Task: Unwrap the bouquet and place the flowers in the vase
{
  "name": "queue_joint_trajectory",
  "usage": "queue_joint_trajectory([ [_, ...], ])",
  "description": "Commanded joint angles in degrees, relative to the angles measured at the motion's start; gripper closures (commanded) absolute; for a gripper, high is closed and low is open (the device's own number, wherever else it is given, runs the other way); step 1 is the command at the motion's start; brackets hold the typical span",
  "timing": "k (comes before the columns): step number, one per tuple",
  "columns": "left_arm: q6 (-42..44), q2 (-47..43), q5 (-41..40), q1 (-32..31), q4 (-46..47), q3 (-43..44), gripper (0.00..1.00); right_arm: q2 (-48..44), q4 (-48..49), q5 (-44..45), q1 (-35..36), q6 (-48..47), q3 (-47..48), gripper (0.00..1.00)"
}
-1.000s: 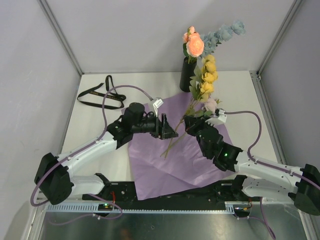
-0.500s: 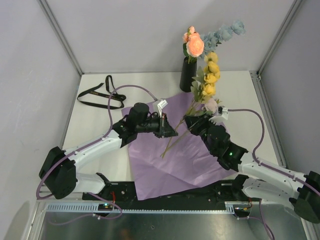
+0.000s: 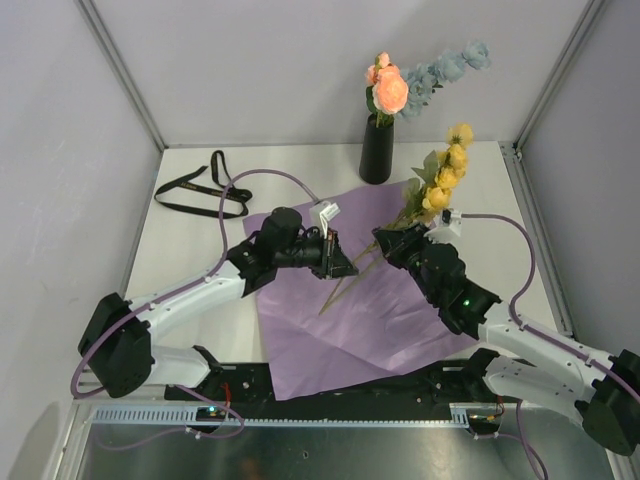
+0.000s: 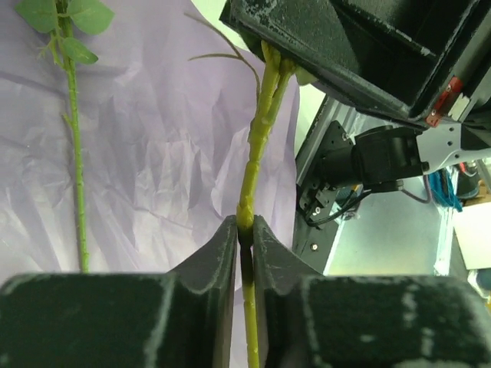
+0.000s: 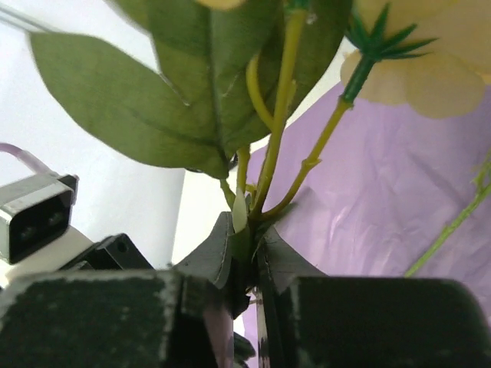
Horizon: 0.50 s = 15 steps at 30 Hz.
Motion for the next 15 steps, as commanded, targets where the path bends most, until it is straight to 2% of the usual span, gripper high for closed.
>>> queue_joint_trajectory([
  [1,1.98,-0.82,-3.57,-0.19,-2.59,4.63,0.68,-1.60,3.73,0.28,-0.51,-4.17,1.15,0.97],
  [2,2.30,-1.43,-5.03,0.02,-4.55,5.08,0.49,-1.83,5.34,0.63,-0.85,-6.71,1.15,0.99],
  [4,2.98,-3.46,-8.39,0.81,-7.19,5.41,0.23,-2.20,10.11,0.32,-3.31,-12.20,1.15,1.00],
  [6,3.63,-6.45,-11.25,2.12,-9.76,5.50,0.07,-2.36,16.75,-1.80,-6.71,-19.79,1.15,1.00],
  [8,4.50,-10.32,-13.59,3.73,-13.48,5.87,0.02,-1.85,24.72,-4.60,-10.31,-27.99,1.39,1.00],
  [10,5.82,-14.78,-16.44,5.14,-16.84,5.99,0.01,-0.53,30.07,-7.49,-13.91,-35.47,4.16,1.00],
  [15,11.88,-27.61,-26.64,5.88,-25.80,4.24,0.00,8.14,36.87,-19.00,-22.97,-45.09,14.01,1.00],
])
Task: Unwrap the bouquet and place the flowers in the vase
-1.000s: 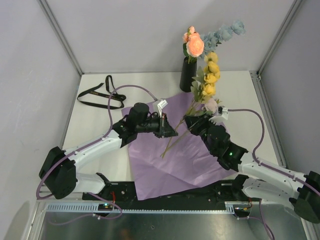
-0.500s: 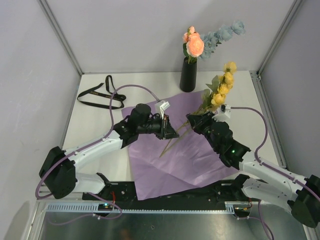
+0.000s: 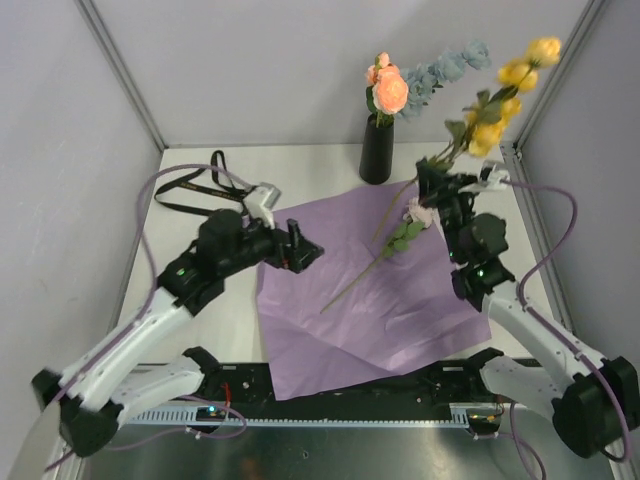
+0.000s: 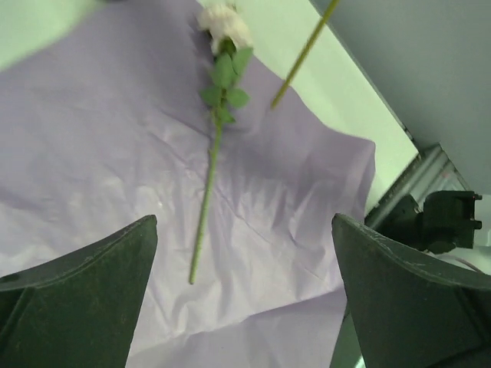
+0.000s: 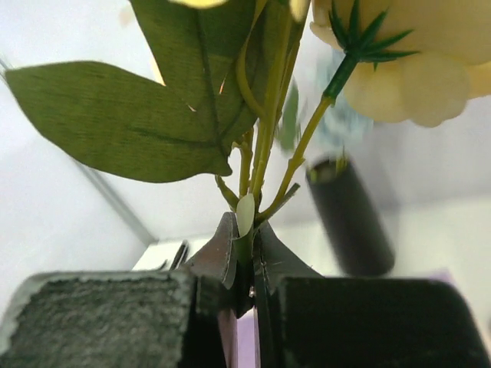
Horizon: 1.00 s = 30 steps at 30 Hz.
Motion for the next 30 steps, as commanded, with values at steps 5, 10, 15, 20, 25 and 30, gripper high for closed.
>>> queue_joint_trajectory([
  [5,10.20,-17.88,-19.05,0.36,-11.84,-3.75,0.00,17.19,26.11,-17.60,-10.99,-20.05,18.66,1.00],
  [10,10.68,-20.80,-20.89,0.38,-12.25,-6.14,0.00,31.11,41.72,-20.23,-12.75,-21.65,27.00,1.00],
  [15,10.98,-19.98,-18.98,0.34,-13.10,-5.68,0.00,42.00,47.73,-19.18,-12.80,-22.53,36.79,1.00],
  [20,11.23,-19.71,-19.08,0.35,-14.03,-5.51,0.00,52.07,48.17,-19.11,-12.77,-25.19,46.84,1.00],
  [25,11.60,-20.19,-20.32,0.33,-14.36,-5.49,0.00,59.42,45.02,-22.72,-13.35,-27.65,56.11,1.00],
  [30,11.74,-20.18,-20.80,0.32,-14.74,-5.43,0.00,63.72,43.39,-23.13,-14.24,-28.16,58.01,1.00],
])
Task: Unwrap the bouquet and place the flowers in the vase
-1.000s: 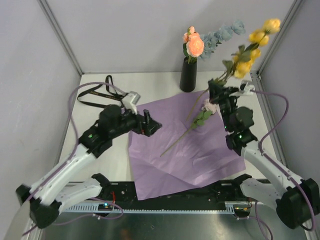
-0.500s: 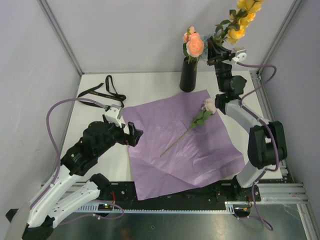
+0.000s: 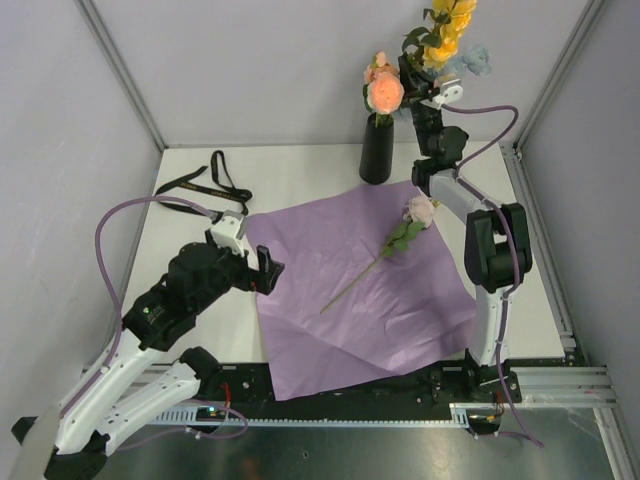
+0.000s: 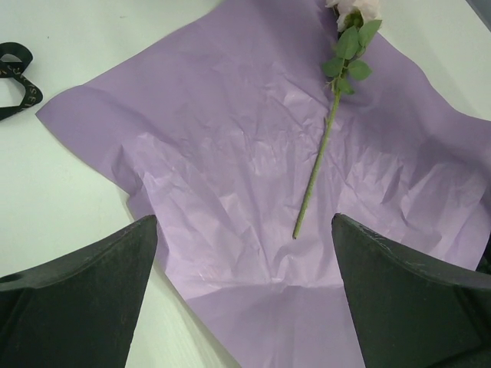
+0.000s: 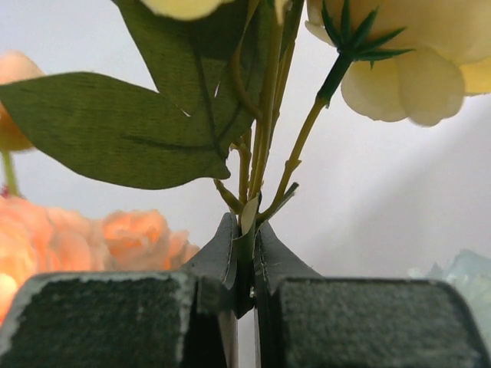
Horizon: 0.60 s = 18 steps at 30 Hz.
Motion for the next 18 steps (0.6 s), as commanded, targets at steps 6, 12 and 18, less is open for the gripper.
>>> queue_joint_trajectory([
  [6,1.71,0.41,-1.58,0.18,0.12,0.69,0.00,5.04,3.34,2.90,-0.82,-1.98,1.34,1.00],
  [12,1.69,1.39,-0.98,0.22,-0.04,1.09,0.00,2.40,-9.82,6.23,0.26,-1.89,-0.47,0.78],
  [18,1.51,1.16,-1.21,0.16,-0.05,0.91,0.00,-4.49,-20.01,11.18,0.65,2.33,-3.72,0.57],
])
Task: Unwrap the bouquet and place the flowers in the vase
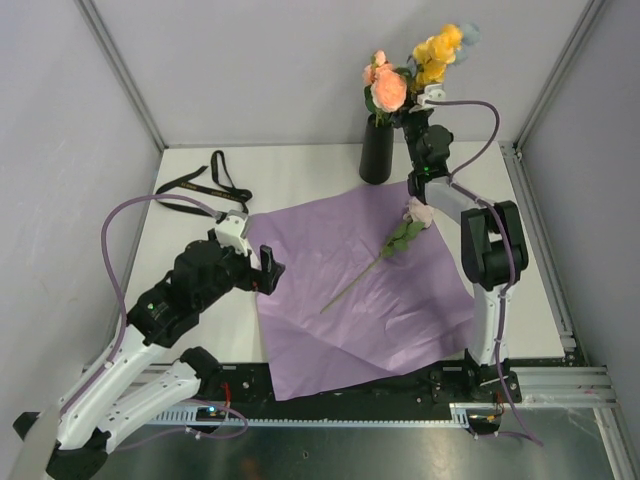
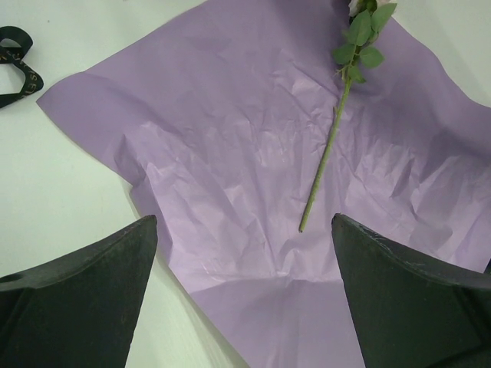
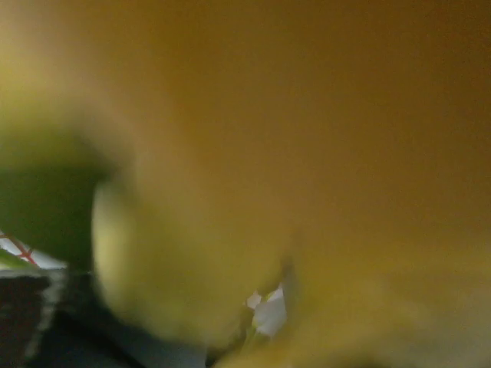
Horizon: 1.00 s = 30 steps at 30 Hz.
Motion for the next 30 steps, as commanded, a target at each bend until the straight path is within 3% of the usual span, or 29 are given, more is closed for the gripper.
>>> queue_joint_trajectory([
  [1,1.40,-0.42,-0.60,0.16,0.76,0.91,0.00,-9.08,-9.28,4.36,0.43,3.29,-1.28,0.53],
  [5,1.39,-0.93,-0.72,0.16,0.72,0.96,0.00,-14.95,-18.05,7.69,0.81,7.05,-3.50,0.45],
  [11,1.20,-1.43,-1.09,0.20,0.72,0.71,0.00,-23.20,-38.76,12.72,0.93,14.80,-5.13,0.38],
  [20,1.63,-0.97,-2.55,0.19,0.50,0.77,0.00,-37.70,-60.76,14.74,0.53,33.29,-16.32,0.37],
  [25,1.65,-0.80,-2.83,0.21,0.43,0.80,0.00,-40.79,-67.19,11.40,0.55,32.11,-17.25,0.35],
  [30,1.57,-0.75,-3.70,0.22,0.26,0.72,0.00,-42.41,-65.69,6.79,-0.19,26.48,-17.27,0.32],
])
